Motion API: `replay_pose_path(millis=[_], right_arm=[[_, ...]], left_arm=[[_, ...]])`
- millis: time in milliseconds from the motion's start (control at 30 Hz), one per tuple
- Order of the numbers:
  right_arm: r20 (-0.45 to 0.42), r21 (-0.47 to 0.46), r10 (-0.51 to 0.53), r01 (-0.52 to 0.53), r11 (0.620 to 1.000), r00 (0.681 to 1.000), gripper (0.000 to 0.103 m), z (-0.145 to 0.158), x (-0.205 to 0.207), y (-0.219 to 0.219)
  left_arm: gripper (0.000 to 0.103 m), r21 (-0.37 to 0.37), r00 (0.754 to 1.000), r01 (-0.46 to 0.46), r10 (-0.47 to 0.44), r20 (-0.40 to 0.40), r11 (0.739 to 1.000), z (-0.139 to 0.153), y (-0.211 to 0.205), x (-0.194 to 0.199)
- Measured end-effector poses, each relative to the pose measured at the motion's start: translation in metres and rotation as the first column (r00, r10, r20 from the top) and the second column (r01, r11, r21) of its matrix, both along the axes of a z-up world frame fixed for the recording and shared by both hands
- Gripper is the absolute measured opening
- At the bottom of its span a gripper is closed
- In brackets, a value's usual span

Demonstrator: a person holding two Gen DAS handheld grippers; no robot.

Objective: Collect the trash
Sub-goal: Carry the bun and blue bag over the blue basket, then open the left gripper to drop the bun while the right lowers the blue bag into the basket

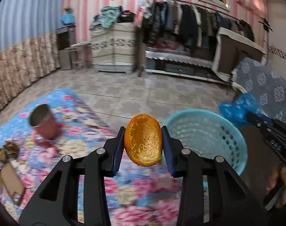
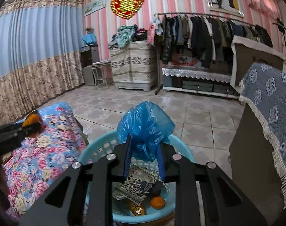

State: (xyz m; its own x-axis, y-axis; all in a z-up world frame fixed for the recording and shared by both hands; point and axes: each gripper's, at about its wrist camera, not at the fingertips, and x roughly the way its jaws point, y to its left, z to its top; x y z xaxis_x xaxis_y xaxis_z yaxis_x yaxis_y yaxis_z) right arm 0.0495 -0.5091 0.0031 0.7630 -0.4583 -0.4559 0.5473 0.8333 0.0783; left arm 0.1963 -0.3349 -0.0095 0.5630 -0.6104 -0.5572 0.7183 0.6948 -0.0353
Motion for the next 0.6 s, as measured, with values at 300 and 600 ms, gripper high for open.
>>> replay_pose_path(millis=[300,600], right_arm=[[-0.003,0.010,-0.055,0.055,0.998,0.998,0.024,-0.018,-0.014,-0.025],[-0.018,0.013,-0.085,0.086,0.996,0.996,0.024,-0.026,-0.021,-0.042]], left_arm=[[0.038,0.005,0.995,0.095,-0.095,-0.026,0.995,-0.023,-0.072,-0.016],[0.047,0.017,0.993,0.116,-0.116,-0.027,0.993,-0.037,-0.104,-0.019]])
